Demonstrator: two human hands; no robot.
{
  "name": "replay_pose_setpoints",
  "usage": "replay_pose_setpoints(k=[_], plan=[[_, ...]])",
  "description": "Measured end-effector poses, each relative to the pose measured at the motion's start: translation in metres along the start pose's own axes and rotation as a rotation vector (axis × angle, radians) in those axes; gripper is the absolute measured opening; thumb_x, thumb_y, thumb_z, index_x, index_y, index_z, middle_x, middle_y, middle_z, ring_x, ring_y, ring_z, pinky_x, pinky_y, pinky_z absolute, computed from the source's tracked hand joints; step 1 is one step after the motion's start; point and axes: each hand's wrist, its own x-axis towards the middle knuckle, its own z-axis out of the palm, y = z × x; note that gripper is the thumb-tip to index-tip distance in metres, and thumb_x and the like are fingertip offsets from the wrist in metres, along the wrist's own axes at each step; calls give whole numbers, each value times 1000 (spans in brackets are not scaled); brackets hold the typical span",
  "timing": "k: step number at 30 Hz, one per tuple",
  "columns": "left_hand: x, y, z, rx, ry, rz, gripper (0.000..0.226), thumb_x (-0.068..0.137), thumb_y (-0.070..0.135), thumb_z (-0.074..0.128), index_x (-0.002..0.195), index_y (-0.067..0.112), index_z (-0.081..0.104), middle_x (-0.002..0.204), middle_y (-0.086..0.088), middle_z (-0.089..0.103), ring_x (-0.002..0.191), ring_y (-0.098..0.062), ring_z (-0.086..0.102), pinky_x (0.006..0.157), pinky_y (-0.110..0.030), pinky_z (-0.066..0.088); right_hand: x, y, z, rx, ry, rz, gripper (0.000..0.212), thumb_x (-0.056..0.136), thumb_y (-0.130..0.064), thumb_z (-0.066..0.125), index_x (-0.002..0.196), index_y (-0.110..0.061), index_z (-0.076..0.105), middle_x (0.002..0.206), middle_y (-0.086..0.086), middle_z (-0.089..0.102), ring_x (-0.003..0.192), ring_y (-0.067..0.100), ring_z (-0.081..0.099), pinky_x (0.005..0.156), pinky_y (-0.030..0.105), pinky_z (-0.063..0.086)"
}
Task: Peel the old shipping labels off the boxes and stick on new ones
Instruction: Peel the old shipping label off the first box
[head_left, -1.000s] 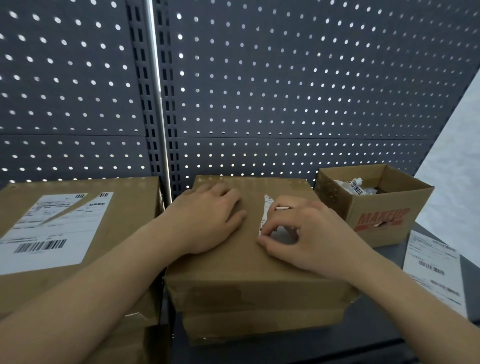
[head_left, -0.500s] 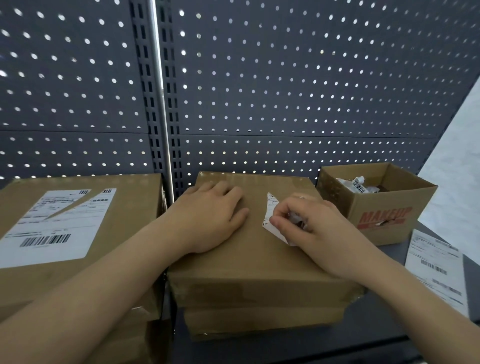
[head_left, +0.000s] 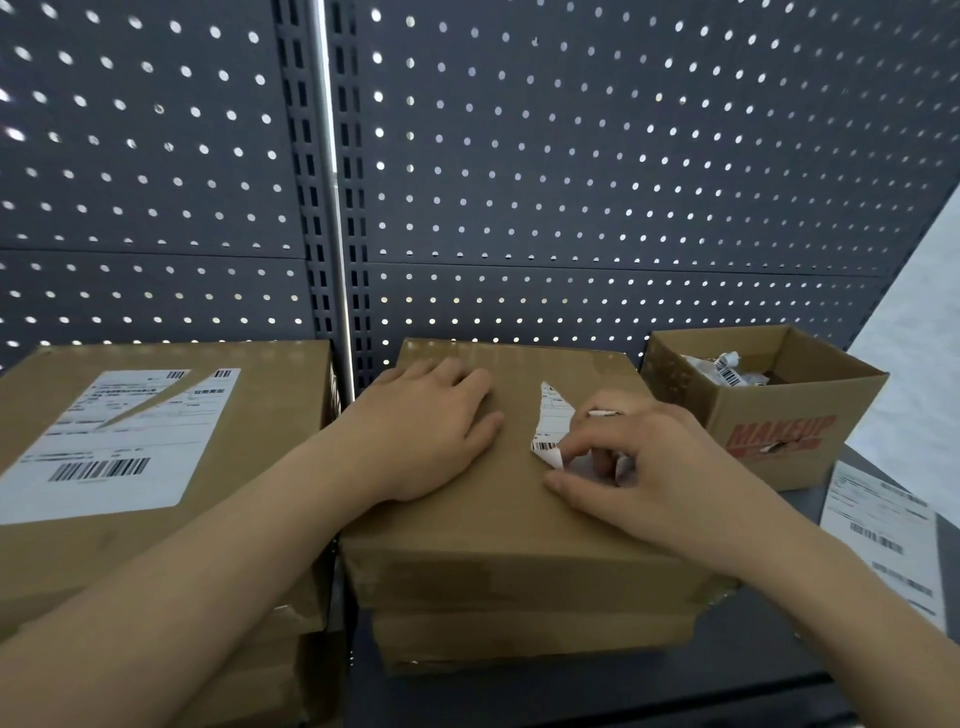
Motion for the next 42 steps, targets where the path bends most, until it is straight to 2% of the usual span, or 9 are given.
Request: replay_pose_setpoints(k=[3, 7, 14, 18, 21, 26, 30, 39, 42], plan=[[0, 0, -1, -1, -8, -3, 44, 99, 55, 23, 127, 27, 43, 136, 5, 45, 125, -20, 43, 104, -41, 36, -1, 2, 1, 27, 26, -18, 13, 90, -38, 63, 78, -35, 66, 85, -13, 57, 81, 10, 57, 67, 15, 40], [-2, 2, -2, 2, -12, -3, 44, 99, 55, 23, 127, 27, 43, 136, 5, 45, 125, -20, 42, 105, -41, 36, -4, 3, 2, -24, 27, -47, 19, 95, -39, 52, 88, -28, 66, 88, -13, 56, 81, 9, 56, 70, 23, 45], [-2, 2, -2, 4, -11, -3, 46, 98, 55, 21, 124, 25, 45, 132, 4, 46, 122, -20, 42, 103, -40, 36, -5, 3, 4, -13, 131, 32, 19, 95, -39, 48, 84, -26, 57, 77, -13, 54, 77, 8, 53, 66, 20, 39], [-2, 2, -2, 1, -9, -8, 45, 99, 54, 22, 124, 26, 44, 132, 4, 46, 123, -20, 41, 104, -40, 35, -6, 1, 4, -5, 229, 90, 15, 94, -31, 57, 81, -23, 59, 70, -14, 53, 79, 2, 53, 66, 8, 36], [-3, 2, -2, -3, -4, -8, 43, 100, 54, 23, 124, 26, 44, 132, 4, 46, 122, -20, 41, 103, -39, 35, -5, 0, 3, 58, 265, 182, 16, 93, -27, 61, 78, -22, 61, 62, -13, 52, 69, -2, 53, 60, 8, 37], [-3, 2, -2, -11, -9, -7, 42, 100, 53, 23, 126, 26, 43, 135, 4, 45, 124, -20, 40, 104, -39, 34, -3, 1, -1, 216, 328, 326, 16, 93, -27, 62, 77, -22, 64, 55, 8, 61, 52, 19, 57, 53, 23, 40], [-4, 2, -2, -13, -6, -5, 43, 100, 53, 23, 126, 26, 44, 135, 4, 45, 124, -20, 41, 104, -40, 35, -1, 1, -4, 323, 353, 401, 18, 94, -23, 59, 76, -21, 63, 47, 4, 62, 38, 3, 48, 47, 13, 38], [-4, 2, -3, -10, -9, -6, 44, 99, 54, 23, 126, 26, 44, 135, 4, 46, 124, -20, 41, 104, -39, 34, 5, 11, -6, 391, 382, 497, 19, 95, -22, 53, 79, -14, 62, 52, 8, 66, 46, 11, 53, 48, 22, 39], [-4, 3, -3, -13, -18, -7, 44, 100, 54, 23, 126, 25, 44, 135, 4, 46, 124, -21, 41, 105, -40, 33, 7, 12, -8, 441, 404, 517, 19, 95, -14, 51, 80, -8, 60, 55, 8, 67, 42, 13, 53, 38, 14, 34]])
